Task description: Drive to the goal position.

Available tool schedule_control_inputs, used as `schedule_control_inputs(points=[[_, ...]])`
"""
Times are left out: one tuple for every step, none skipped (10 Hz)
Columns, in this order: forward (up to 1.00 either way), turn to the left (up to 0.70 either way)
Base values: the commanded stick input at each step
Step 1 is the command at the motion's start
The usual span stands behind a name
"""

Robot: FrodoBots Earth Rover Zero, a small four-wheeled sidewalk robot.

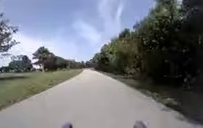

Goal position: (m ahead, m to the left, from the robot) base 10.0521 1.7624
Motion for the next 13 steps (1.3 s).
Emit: schedule_control_inputs(points=[[0.7, 0.0], [0.7, 0.0], [0.7, 0.0], [0.7, 0.0], [0.7, 0.0], [0.7, 0.0], [0.7, 0.13], [0.7, 0.14], [0.7, 0.14], [0.7, 0.14], [0.7, 0.14], [0.7, 0.14], [0.7, 0.14]])
